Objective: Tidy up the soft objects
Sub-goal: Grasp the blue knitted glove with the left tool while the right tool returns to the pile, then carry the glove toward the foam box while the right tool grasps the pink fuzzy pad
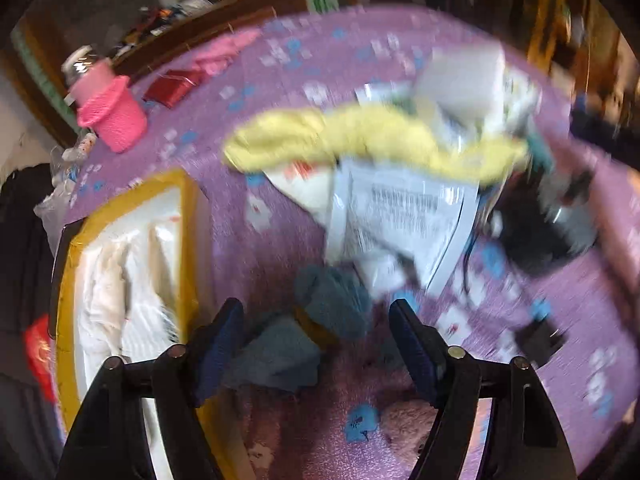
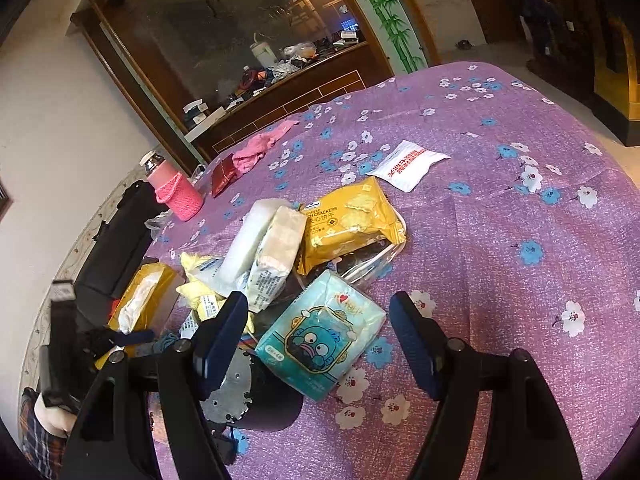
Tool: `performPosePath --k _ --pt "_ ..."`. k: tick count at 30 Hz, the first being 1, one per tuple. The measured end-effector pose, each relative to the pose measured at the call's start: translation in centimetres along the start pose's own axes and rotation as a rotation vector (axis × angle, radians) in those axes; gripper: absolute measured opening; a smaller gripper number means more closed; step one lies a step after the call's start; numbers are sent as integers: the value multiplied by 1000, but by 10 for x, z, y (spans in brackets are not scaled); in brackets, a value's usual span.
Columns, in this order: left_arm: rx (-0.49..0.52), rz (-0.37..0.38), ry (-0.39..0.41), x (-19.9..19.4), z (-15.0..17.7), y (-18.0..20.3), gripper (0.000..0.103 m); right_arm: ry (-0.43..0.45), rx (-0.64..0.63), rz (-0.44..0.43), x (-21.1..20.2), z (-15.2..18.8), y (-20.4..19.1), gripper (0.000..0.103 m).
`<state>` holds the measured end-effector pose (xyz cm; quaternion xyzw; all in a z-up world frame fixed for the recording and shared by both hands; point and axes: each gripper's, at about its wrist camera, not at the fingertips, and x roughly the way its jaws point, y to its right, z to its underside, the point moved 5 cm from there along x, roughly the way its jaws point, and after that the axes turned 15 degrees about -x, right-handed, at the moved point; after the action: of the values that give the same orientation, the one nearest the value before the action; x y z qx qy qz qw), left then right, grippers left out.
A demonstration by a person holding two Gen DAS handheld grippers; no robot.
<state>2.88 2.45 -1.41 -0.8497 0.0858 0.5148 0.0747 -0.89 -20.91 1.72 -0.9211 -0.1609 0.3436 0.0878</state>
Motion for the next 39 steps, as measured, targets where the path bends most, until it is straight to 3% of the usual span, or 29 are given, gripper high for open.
performPosePath --k 2,4,7,9,12,16,23,25,27,39 --pt "29 -6 -44 7 8 5 43 -8 1 3 1 0 1 72" --pt "34 -5 -25 0 12 7 42 -23 0 11 4 2 1 72" --pt "-25 113 -6 -21 15 11 42 -36 -20 63 6 3 1 72" --pt "-44 150 15 -29 13 19 42 -33 -45 123 4 2 0 72" --pt "-43 134 39 -29 11 27 42 -29 -77 217 2 2 1 72" --pt "-76 125 11 -10 9 25 42 -34 -91 273 1 3 5 72" --pt "-88 95 9 7 7 30 45 -56 -112 279 4 5 4 73" --pt "-73 90 14 7 7 32 40 -58 -117 280 4 5 4 73" --pt "-91 109 22 5 6 30 36 -57 -114 280 4 5 3 73" --pt "-296 265 224 -73 20 -7 36 -62 -93 225 9 7 3 73"
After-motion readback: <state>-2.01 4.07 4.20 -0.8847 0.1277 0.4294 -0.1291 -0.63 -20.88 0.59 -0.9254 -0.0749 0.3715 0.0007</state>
